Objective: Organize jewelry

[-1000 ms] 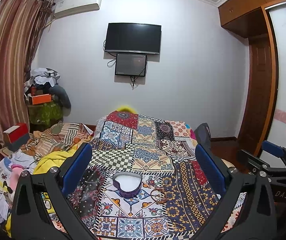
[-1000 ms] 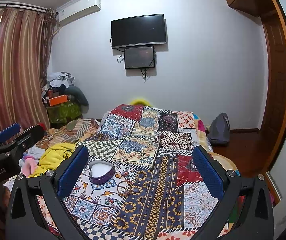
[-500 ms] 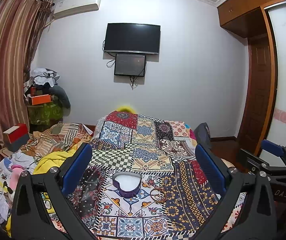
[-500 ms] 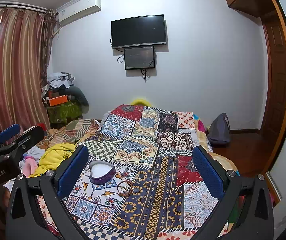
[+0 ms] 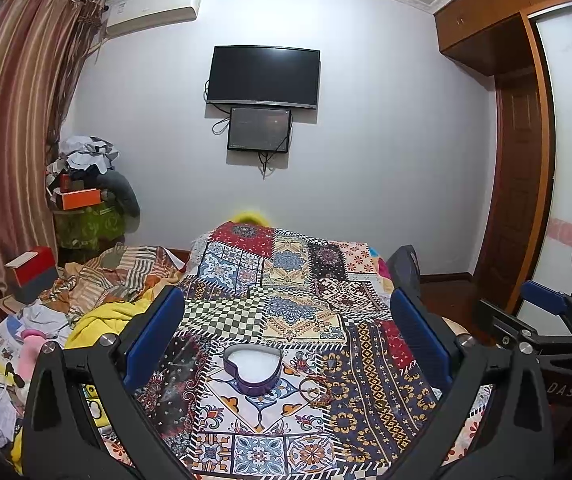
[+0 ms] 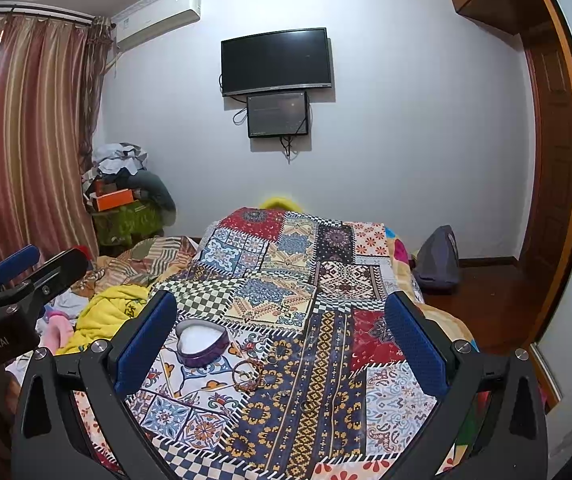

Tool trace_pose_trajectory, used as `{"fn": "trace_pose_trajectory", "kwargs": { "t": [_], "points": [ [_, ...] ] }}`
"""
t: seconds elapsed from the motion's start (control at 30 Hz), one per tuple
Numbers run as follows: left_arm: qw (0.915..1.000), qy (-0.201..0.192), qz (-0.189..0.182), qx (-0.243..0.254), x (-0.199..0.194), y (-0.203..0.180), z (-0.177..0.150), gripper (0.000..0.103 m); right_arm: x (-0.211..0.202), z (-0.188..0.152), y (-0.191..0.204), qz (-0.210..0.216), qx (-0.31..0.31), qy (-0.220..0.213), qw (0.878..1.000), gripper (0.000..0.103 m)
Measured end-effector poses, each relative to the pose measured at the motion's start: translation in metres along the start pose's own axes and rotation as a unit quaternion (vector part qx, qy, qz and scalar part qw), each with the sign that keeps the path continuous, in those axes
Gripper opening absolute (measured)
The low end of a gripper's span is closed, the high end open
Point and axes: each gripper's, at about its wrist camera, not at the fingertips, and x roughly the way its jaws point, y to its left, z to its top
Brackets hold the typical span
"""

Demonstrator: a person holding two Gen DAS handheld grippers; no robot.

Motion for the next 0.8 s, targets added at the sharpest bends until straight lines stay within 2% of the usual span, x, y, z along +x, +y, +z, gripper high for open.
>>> {"fn": "trace_pose_trajectory", "kwargs": {
  "t": [0.3, 0.47, 0.63, 0.8],
  "points": [
    [0.9999, 0.010, -0.002, -0.003, 0.011, 0.001, -0.001, 0.103, 0.009, -0.004, -0.004, -0.008, 0.001, 0.012, 1.000, 0.103],
    [0.9997, 0.023, -0.004, -0.005, 0.025, 0.001, -0.005, 0.103, 0.021, -0.011, -0.013, -0.016, 0.005, 0.032, 0.999, 0.103],
    [0.9986, 0.053, 0.003, -0.001, 0.048, -0.001, -0.013, 0.103, 0.039, -0.020, -0.027, -0.030, 0.014, 0.061, 0.998, 0.103],
    [0.9949, 0.101, -0.004, -0.002, 0.080, -0.001, -0.030, 0.103, 0.061, -0.035, -0.045, -0.052, 0.017, 0.097, 0.994, 0.103]
  ]
}}
